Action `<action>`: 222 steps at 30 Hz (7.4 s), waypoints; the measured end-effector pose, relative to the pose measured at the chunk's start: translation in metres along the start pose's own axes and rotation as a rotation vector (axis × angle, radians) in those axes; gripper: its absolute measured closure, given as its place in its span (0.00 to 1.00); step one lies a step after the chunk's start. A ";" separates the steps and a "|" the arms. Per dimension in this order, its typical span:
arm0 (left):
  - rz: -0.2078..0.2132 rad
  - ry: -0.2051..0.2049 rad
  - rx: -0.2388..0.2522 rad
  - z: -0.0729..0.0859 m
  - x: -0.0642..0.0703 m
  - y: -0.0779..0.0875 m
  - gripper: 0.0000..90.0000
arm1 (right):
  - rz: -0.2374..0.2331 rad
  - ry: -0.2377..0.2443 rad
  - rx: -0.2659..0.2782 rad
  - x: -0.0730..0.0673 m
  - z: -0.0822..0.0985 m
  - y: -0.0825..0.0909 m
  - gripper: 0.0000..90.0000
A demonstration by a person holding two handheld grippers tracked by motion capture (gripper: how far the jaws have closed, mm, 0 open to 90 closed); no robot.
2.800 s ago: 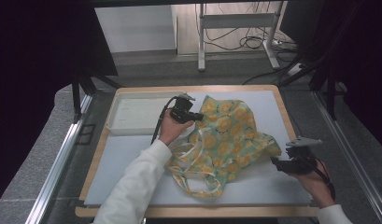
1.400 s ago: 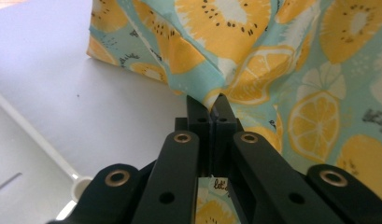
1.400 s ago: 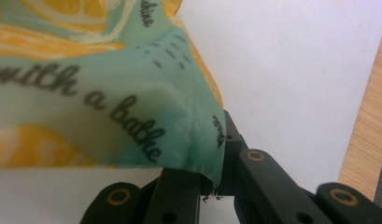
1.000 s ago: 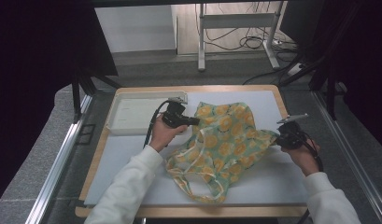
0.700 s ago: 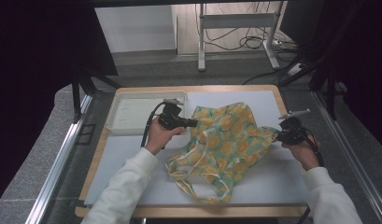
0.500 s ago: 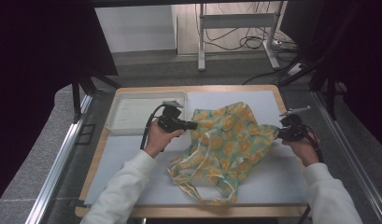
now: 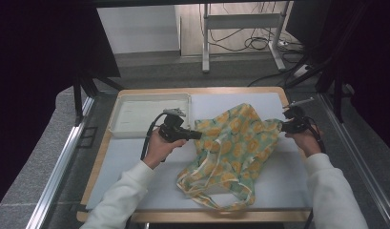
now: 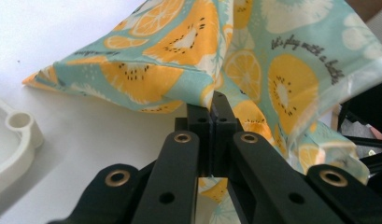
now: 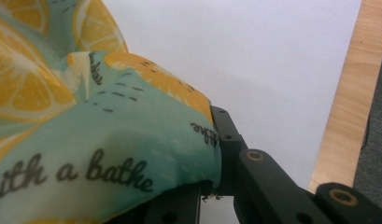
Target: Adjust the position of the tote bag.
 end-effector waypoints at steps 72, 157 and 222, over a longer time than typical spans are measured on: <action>-0.130 0.017 0.027 0.040 0.010 -0.005 0.48 | -0.068 0.012 0.120 -0.010 0.057 0.050 0.46; -0.108 -0.049 -0.076 0.077 0.039 -0.009 0.41 | -0.254 0.256 0.064 -0.147 0.117 0.067 0.42; -0.074 -0.108 -0.101 0.071 0.061 -0.026 0.41 | -0.131 0.119 0.201 -0.107 0.143 0.089 0.99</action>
Point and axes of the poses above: each handheld gripper's, and its own axes: y roughly backward along the jaws, z roughly out of its underside, x roughly to its right, the point moved 1 cm from there along -y, roughly forward along the jaws, and after that the axes turned 6 degrees about -y, right-handed, at the moved point
